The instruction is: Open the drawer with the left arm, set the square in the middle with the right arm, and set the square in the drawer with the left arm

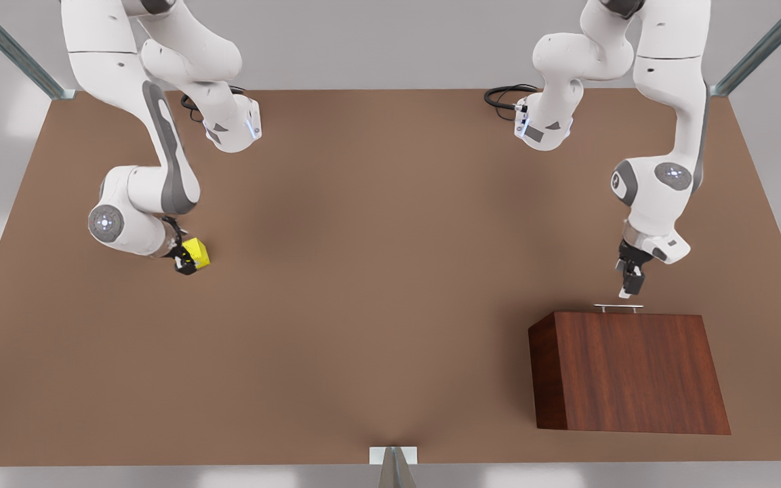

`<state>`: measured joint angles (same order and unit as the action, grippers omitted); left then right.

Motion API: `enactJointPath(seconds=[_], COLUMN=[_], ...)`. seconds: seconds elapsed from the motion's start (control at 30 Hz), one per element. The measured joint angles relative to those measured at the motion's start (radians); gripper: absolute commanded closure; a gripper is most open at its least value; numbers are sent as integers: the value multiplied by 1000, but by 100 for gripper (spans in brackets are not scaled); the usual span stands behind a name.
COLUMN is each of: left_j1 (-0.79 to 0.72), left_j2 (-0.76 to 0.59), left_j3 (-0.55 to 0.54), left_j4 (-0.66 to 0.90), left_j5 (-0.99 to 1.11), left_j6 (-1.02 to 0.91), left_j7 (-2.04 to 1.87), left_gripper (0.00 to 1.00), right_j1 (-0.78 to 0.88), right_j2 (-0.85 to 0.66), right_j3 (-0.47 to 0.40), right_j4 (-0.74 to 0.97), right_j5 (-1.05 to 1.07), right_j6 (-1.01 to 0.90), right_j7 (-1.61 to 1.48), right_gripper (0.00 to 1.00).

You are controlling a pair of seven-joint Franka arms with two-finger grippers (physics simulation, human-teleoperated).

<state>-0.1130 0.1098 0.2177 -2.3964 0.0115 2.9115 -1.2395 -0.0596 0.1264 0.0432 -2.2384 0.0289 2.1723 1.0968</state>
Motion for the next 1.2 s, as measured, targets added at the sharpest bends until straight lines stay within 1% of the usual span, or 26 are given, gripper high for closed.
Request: enactJointPath(seconds=[0.03,0.1,0.13,0.27,0.3,0.37,0.57,0.7,0.97,1.2], left_j1=[11,11,21,21,21,21,22,28,25,13], left_j2=[10,17,17,42,49,51,67,95,85,90], left_j3=[0,0,0,0,-1,-1,-1,-1,-1,-6], left_j4=[11,16,22,36,37,37,65,77,90,91], left_j5=[1,2,1,-15,-16,-16,-13,-11,-11,-13], left_j6=[0,0,-9,0,0,2,8,8,5,-3], left_j7=[0,0,-2,-23,-23,-23,-21,-22,-21,-21], left_gripper=[0,0,0,0,0,0,0,0,0,0], right_j1=[-16,-59,-48,-72,-79,-102,-101,-102,-103,-96], right_j2=[2,7,6,27,38,41,8,47,59,110], right_j3=[0,0,0,0,0,0,0,0,1,1], right_j4=[-33,-65,-90,-120,-129,-161,-210,-210,-220,-217], right_j5=[0,24,26,72,72,72,72,72,93,94], right_j6=[77,124,171,211,260,299,300,313,329,383], right_j7=[-6,-59,-66,-192,-193,-193,-239,-238,-235,-227], right_gripper=[0,0,0,0,0,0,0,0,0,0])
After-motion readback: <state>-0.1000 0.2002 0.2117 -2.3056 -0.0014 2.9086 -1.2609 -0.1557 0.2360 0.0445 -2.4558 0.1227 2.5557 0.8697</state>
